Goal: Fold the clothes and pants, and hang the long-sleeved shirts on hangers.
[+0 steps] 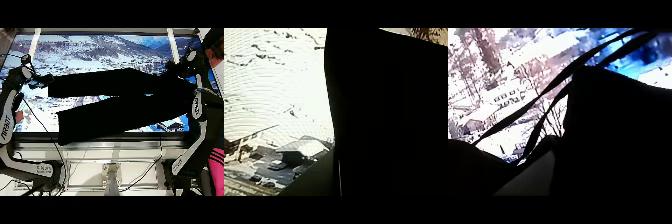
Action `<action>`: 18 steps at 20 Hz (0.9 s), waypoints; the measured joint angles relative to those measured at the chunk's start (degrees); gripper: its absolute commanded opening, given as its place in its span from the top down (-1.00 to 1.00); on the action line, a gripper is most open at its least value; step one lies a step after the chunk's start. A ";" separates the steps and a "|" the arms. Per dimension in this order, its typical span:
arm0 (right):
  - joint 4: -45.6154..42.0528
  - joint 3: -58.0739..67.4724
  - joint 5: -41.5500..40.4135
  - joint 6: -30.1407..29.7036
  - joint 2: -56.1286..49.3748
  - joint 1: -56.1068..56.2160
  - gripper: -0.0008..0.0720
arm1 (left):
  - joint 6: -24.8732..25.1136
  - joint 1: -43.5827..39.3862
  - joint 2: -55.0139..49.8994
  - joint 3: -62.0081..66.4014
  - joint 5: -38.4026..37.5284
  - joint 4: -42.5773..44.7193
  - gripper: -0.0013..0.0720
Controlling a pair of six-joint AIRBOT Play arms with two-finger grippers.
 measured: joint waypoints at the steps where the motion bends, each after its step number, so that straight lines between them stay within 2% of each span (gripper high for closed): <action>1: 0.00 0.02 -0.02 0.17 0.00 -0.02 0.52 | 0.00 0.00 0.00 0.00 -0.02 0.02 0.95; 3: -0.07 0.02 0.00 0.39 -0.02 -0.02 0.93 | 0.00 0.00 0.00 0.00 0.00 0.00 0.95; 8: -0.09 0.00 -0.13 1.01 0.07 -0.13 0.94 | 0.13 0.00 0.00 0.00 0.00 0.02 0.95; 10: -0.04 0.17 -0.28 3.28 0.48 -0.70 0.94 | 0.17 0.00 0.00 0.00 0.09 0.02 0.95; 18: -0.09 1.95 -8.33 22.82 3.02 -7.69 0.94 | 0.20 0.04 0.00 0.00 1.90 0.81 0.95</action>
